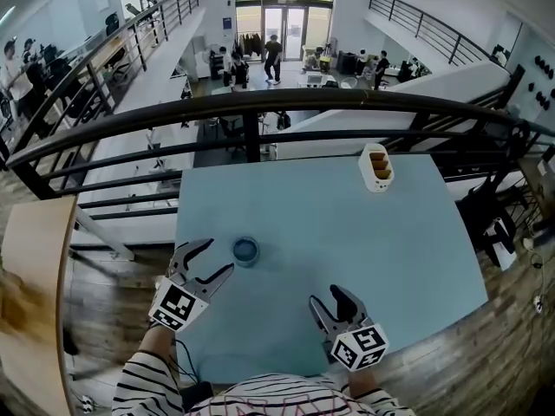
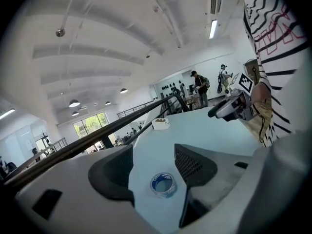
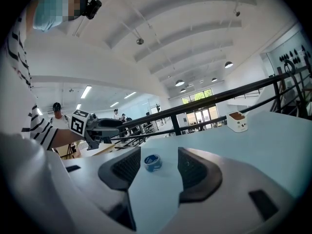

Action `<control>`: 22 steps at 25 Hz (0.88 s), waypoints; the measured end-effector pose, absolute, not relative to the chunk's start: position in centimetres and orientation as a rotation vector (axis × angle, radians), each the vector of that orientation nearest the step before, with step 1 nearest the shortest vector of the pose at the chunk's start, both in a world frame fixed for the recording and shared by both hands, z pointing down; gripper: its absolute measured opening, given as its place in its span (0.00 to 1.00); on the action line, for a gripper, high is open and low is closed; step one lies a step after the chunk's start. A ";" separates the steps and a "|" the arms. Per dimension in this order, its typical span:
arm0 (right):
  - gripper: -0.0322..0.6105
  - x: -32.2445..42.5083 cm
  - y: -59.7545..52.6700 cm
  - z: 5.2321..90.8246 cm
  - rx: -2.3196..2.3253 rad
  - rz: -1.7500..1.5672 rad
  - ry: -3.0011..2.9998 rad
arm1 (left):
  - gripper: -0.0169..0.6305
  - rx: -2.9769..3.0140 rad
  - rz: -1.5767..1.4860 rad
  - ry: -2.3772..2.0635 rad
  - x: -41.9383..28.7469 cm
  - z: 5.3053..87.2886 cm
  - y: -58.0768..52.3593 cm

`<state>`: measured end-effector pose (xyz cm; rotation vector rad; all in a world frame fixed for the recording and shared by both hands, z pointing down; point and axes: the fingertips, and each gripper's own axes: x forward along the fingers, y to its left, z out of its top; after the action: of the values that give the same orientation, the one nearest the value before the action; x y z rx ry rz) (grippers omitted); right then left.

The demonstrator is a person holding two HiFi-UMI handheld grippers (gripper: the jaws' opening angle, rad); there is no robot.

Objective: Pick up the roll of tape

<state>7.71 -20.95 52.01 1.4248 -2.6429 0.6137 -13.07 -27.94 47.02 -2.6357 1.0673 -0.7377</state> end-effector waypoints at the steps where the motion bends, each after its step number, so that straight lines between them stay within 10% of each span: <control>1: 0.41 8.0 -21.0 52.2 1.429 0.621 -2.636 | 0.41 -2.638 -0.752 1.054 -12.8 47.4 -28.4; 22: 0.41 8.1 -25.0 55.5 1.359 0.736 -2.579 | 0.41 -2.720 -1.185 0.716 -8.9 60.8 -32.2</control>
<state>8.10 -25.02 55.51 1.3591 -2.5790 0.7359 -8.92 -32.18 60.76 -2.7196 0.7165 -1.1851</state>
